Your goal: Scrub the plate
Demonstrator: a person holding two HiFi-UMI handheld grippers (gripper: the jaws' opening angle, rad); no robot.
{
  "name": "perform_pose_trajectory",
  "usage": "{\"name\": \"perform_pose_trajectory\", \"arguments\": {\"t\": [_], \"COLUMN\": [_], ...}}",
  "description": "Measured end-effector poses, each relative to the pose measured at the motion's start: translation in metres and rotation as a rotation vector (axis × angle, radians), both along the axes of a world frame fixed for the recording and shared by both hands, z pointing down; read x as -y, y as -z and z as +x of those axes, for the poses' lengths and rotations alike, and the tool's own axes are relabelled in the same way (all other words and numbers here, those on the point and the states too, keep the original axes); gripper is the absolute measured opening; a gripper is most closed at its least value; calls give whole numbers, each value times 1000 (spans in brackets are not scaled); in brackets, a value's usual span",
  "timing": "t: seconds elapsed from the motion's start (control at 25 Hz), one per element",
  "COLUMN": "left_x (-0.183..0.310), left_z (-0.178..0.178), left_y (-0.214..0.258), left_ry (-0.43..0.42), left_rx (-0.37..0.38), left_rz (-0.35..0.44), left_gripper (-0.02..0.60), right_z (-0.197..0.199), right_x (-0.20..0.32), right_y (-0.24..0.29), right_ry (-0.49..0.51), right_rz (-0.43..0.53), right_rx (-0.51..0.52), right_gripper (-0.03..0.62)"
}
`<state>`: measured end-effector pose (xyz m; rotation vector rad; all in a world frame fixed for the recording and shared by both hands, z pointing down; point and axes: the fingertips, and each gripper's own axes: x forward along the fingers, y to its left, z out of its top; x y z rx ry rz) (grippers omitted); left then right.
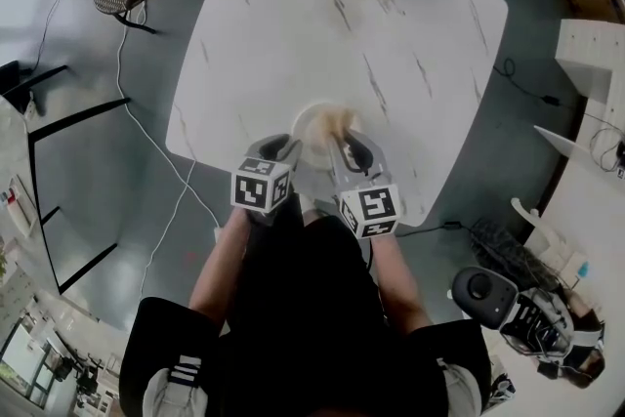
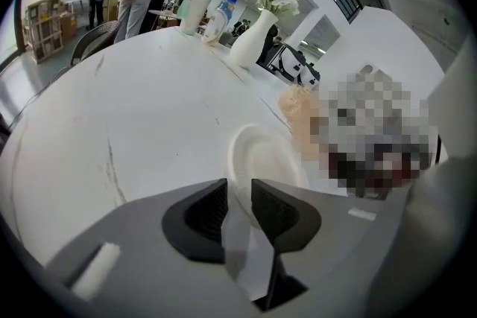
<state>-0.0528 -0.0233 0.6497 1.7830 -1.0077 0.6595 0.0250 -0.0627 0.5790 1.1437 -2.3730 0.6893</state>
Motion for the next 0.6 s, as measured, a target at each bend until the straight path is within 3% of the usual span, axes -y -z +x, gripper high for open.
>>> {"name": "perform_pose_trajectory", "arguments": {"t": [0.16,0.6], "left_x": [-1,-1], "left_z": [1,4], "left_y": [-3,-1], "left_ry": [-4,15], "left_rx": [17,-6], "left_rz": [8,33], "left_gripper": [78,64], "right_z": [-5,-46], "right_x": [-1,-8], "right_y": [-3,-5], "right_ry": [13,127], "right_rz": [-2,2], "right_rx": [3,-14], "right_gripper": [75,77]}}
